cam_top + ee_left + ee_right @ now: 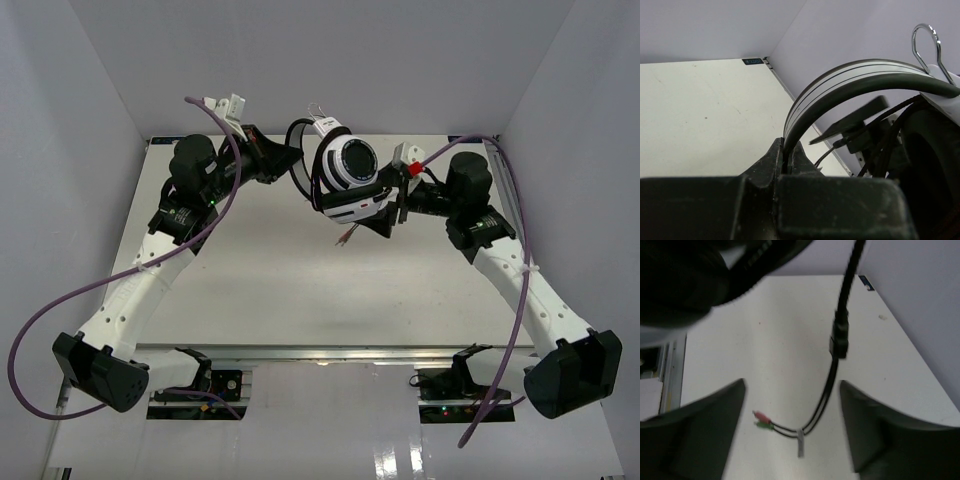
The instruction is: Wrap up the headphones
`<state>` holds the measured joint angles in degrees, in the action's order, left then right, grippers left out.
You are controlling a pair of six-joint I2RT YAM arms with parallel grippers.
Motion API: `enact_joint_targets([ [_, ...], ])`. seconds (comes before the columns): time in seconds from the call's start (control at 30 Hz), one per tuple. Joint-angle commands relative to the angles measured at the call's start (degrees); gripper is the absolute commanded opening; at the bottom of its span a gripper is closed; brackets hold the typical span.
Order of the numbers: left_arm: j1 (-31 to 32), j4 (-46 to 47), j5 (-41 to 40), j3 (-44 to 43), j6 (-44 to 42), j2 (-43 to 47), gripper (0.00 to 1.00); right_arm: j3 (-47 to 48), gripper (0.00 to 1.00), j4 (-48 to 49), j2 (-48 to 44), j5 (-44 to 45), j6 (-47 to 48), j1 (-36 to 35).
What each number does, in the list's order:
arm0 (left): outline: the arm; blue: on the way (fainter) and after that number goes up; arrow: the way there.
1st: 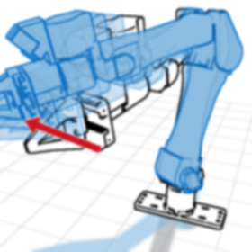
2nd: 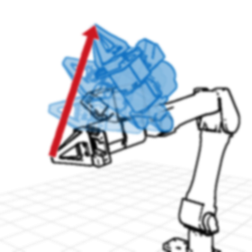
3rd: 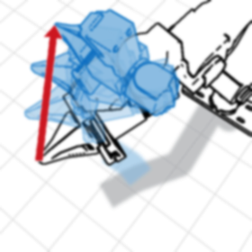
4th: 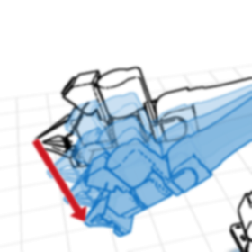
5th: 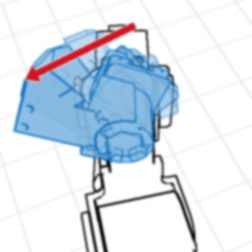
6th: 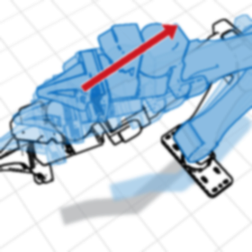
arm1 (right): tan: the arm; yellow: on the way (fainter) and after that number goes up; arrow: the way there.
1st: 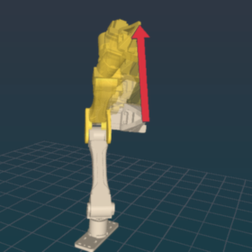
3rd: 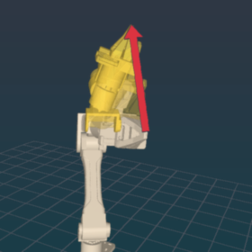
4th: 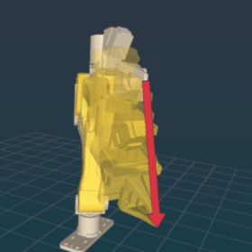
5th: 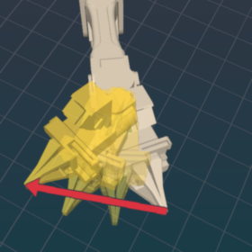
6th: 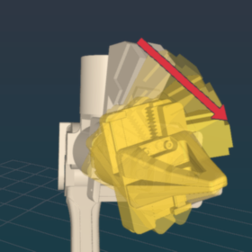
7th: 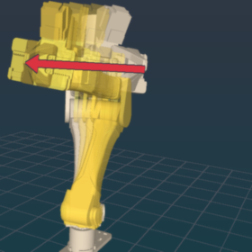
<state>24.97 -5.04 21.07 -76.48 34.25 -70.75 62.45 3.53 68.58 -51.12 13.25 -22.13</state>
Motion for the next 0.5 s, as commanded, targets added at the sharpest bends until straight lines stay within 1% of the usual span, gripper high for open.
enact_joint_targets([
  [0.0,-0.4,6.2,1.9,0.1,4.8,2.3,0.0,-0.1,0.08,12.3,6.5,-0.6,-12.3,-0.3],
  [0.07,-0.4,7.5,2.0,0.4,5.4,2.5,0.0,1.7,0.08,16.4,9.1,-1.0,-15.6,-0.2],
  [0.1,-0.4,7.4,2.3,0.4,5.7,2.5,0.0,2.1,0.08,16.4,10.2,-1.3,-16.8,-0.2],
  [0.2,-0.4,7.2,2.4,0.4,5.4,2.8,0.0,0.2,0.08,17.1,9.2,0.0,-16.2,-0.2],
  [0.27,-0.4,7.3,2.3,1.0,5.3,3.1,0.0,-1.0,0.08,15.4,8.0,-1.0,-14.9,-0.1],
  [0.33,-0.4,7.4,1.7,1.5,5.4,3.0,0.0,-1.2,0.08,11.6,7.5,-4.0,-14.0,-0.1],
  [0.37,-0.4,6.8,0.7,1.6,5.6,2.9,0.0,-0.5,0.08,8.3,7.7,-6.5,-13.5,-0.1],
  [0.4,-0.4,5.8,-3.8,1.9,6.0,2.8,0.0,-0.6,0.08,6.0,7.6,-6.5,-11.4,-0.2],
  [0.47,-0.4,5.4,-9.4,6.0,8.5,3.7,0.0,-4.6,0.08,8.2,7.2,-6.4,-13.2,-0.2],
])
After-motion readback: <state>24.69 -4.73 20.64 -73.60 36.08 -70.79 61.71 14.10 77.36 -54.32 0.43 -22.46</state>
